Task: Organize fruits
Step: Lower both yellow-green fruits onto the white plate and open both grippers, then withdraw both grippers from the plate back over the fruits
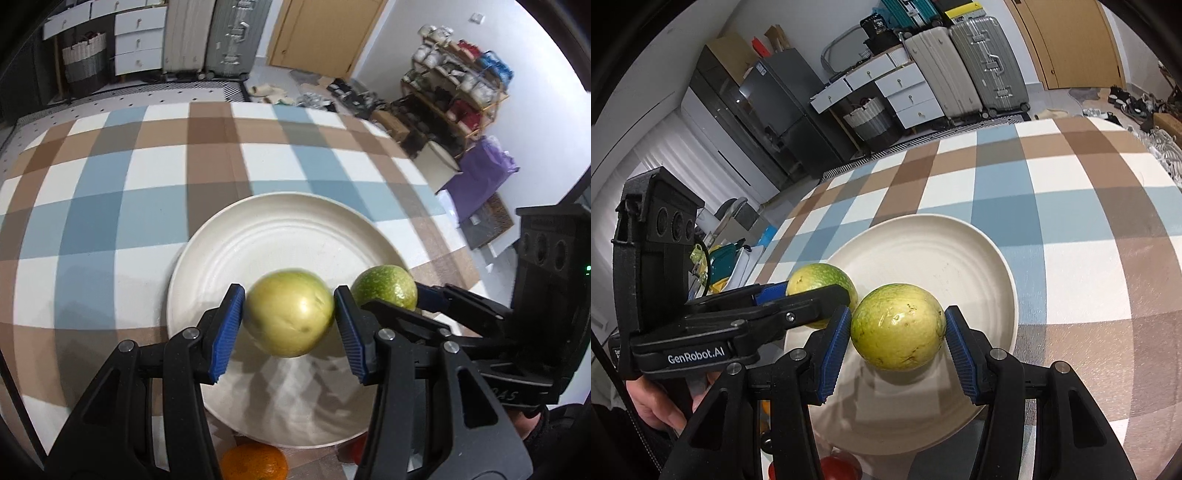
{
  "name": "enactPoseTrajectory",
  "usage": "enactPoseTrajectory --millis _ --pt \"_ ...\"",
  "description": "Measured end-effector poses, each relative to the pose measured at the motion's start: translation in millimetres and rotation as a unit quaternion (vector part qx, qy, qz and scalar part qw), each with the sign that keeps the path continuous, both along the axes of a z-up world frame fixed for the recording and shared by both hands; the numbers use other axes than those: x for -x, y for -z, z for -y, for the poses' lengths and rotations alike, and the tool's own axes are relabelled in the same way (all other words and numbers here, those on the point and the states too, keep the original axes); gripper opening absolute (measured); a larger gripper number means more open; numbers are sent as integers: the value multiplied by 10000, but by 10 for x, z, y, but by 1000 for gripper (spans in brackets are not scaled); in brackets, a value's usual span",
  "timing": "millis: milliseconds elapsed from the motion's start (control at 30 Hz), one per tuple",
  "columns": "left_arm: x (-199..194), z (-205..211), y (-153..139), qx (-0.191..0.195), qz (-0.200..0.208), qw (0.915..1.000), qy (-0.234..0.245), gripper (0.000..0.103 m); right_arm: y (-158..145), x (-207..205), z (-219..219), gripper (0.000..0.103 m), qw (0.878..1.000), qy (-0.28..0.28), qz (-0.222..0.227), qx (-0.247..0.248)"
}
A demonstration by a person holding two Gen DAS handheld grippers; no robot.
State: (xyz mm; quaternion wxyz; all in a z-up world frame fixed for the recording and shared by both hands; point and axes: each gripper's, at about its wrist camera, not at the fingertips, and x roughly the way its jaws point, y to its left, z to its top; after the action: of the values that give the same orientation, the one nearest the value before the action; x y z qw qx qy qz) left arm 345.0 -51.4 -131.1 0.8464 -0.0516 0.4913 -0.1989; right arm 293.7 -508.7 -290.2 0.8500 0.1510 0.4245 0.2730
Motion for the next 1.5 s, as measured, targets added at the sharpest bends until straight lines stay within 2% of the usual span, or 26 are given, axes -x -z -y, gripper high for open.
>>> enactPoseTrajectory --millis 67,100,167,367,700,833,867,933,1200,1333,1500 --pt "8 -9 -32 -6 74 10000 -15 49 12 -9 19 57 10000 33 -33 -32" --pt "15 -15 -55 -52 118 9999 -52 55 9 -4 36 65 9999 73 -26 -66" --pt "34 -31 -107 -73 185 9998 -91 57 -25 15 93 74 9997 186 31 -151" --pt "171 -155 -243 -11 273 9994 -207 58 -197 138 171 74 9989 370 268 -144" --pt "589 -388 -475 -138 539 9974 -459 61 -479 465 199 74 9968 449 659 34" --pt "816 -415 -566 -466 751 9943 -597 63 -581 650 158 75 9950 422 876 227" --pt "898 -409 -610 -629 903 9918 -646 63 -608 703 138 78 9943 411 941 292" --pt "1004 -413 -663 -686 1023 9902 -660 63 -659 820 112 83 9922 435 1102 387" --pt "1405 -501 -817 -633 1265 9866 -815 80 -760 1156 95 84 9885 528 1338 462" --pt "1609 -550 -862 -677 1397 9838 -894 82 -789 1321 55 90 9870 520 1440 482" --pt "1865 -625 -883 -711 1480 9815 -981 87 -801 1531 9 91 9850 537 1554 528"
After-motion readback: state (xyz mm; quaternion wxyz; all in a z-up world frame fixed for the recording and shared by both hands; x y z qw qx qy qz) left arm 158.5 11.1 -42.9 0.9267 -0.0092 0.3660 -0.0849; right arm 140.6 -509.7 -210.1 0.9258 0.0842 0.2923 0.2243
